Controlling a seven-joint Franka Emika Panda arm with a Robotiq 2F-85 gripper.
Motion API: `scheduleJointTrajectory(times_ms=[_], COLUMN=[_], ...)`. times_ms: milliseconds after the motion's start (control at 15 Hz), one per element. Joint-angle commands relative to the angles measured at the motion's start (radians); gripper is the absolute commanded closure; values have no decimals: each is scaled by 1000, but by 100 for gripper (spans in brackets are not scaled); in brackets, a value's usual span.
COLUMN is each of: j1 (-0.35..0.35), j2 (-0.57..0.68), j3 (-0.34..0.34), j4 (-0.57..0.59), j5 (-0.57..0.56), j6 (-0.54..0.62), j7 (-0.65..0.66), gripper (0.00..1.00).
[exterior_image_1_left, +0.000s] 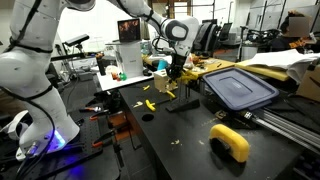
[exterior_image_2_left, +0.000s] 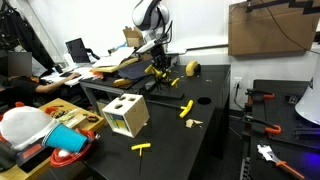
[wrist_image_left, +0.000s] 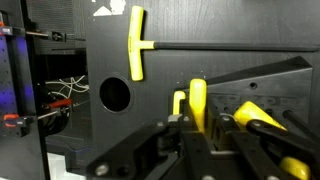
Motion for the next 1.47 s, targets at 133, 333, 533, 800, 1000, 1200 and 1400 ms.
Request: scheduleJointTrajectory(times_ms=[133,333,533,800,1000,1200,1400], j1=[-6,-2,-1,-4,-12,-16,-16], j2=[-14,-70,-127,-229,-284,-317,-333], j3=[0,-4,-5,-5,-2,0,-5], j4=[-20,-76,-141,-248,-297,-328,-347], j5=[39,31,27,19,25,33,26], j6=[26,73,149,221,227,221,214], j7=[-10,-25,-53,-121,-196,-264,-288], gripper=[96,96,96,96,96,96,96])
